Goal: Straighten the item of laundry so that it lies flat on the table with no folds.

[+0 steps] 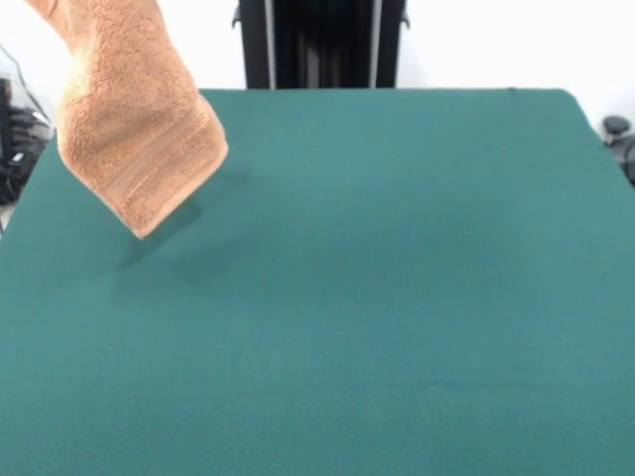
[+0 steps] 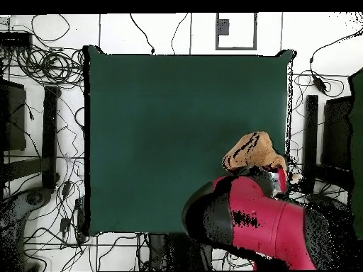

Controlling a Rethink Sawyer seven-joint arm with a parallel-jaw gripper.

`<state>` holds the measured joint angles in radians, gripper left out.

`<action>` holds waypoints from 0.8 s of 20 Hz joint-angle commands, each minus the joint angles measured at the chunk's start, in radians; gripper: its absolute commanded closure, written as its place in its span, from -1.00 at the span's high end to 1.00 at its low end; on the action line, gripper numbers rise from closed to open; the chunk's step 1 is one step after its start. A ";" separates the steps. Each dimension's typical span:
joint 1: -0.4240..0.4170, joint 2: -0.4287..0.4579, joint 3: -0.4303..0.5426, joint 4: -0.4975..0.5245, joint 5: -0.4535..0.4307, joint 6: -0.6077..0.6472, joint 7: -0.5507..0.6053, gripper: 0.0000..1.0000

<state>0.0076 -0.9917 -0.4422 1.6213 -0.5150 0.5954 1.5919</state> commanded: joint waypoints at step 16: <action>-0.013 0.076 0.147 0.048 -0.055 0.131 -0.058 -1.00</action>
<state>-0.0063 -0.9930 -0.4098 1.6203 -0.5543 0.6021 1.5919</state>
